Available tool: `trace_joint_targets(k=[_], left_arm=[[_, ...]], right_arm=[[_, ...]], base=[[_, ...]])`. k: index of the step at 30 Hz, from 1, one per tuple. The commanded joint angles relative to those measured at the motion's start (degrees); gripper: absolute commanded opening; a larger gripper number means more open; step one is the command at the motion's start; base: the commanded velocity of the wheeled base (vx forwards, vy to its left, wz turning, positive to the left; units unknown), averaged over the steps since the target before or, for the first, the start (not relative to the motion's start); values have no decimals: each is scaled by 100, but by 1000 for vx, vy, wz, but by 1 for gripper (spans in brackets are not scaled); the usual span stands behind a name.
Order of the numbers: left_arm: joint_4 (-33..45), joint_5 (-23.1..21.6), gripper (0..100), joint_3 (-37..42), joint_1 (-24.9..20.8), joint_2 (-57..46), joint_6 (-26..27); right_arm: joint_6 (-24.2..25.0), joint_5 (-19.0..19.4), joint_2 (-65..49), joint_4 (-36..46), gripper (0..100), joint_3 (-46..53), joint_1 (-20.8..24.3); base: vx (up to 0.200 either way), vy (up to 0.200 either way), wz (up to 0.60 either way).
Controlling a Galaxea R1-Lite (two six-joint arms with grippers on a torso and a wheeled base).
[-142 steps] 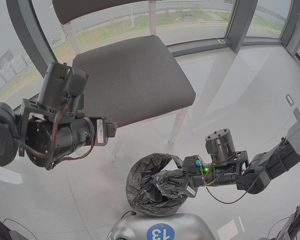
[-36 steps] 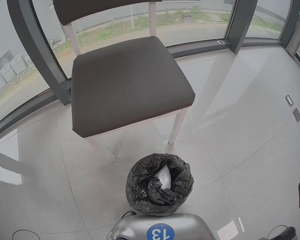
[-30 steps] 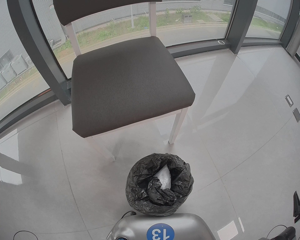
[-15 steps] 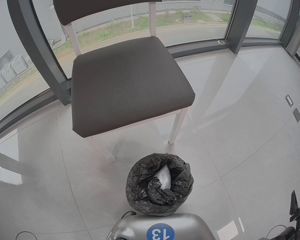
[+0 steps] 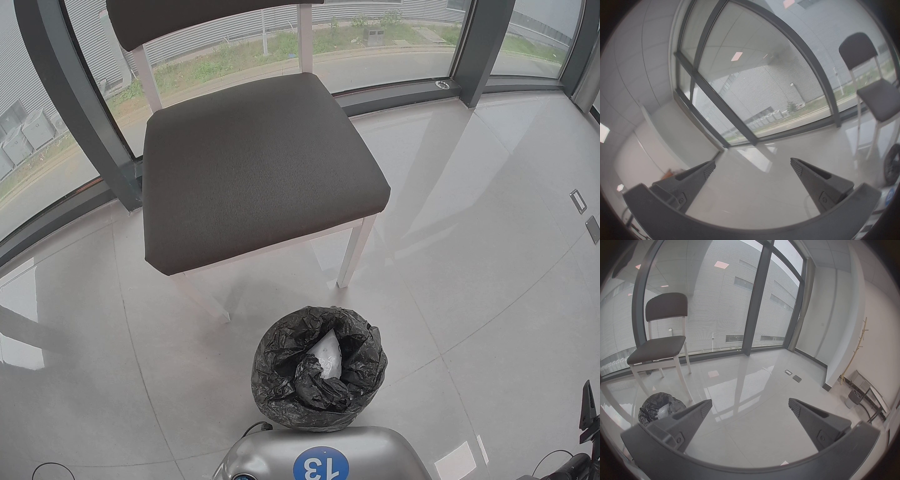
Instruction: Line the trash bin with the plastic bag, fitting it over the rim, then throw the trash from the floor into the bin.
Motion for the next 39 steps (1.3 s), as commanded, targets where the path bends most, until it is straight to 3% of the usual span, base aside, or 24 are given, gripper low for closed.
trace_joint_targets(k=[1, 4, 5, 8, 12, 14, 16, 24, 33, 39], left_arm=[[-183, -2202, 100, 1423, -3, -42, -1451], [-1475, -2958, 100, 2372, -3, -33, -1503], [-2424, -3213, 100, 3101, -3, -33, -1503], [-4173, -3450, 100, 4481, -3, -33, -1372], [-7206, -4179, 100, 6828, -3, -33, -712], [-8164, -4636, 100, 7619, -3, -33, -466], [-8357, -4944, 100, 7707, -12, -7, -493], [-7953, -5717, 100, 7698, -38, 2, -976], [-7961, -5656, 100, 7707, -21, -42, -958], [-7979, -5612, 100, 7707, -21, -33, -1011]], right_arm=[[115, -16, -71, 0, 100, 101, 0], [106, -25, -71, 0, 100, 101, 0], [88, 1, -71, 0, 100, 101, 0], [97, 1, -71, 9, 100, 101, 0], [115, -51, -71, 0, 100, 101, 0], [124, -51, -71, 0, 100, 101, 0], [115, -51, -71, 9, 100, 101, 0], [106, -43, -71, 9, 100, 101, 0], [291, 10, -71, 9, 100, 101, 0], [1196, 1, -71, 9, 100, 101, 0]], base=[[0, 0, 0], [0, 0, 0], [0, 0, 0], [0, 0, 0], [0, 0, 0], [0, 0, 0], [0, 0, 0], [0, 0, 0], [0, 0, 0], [0, 0, 0]])
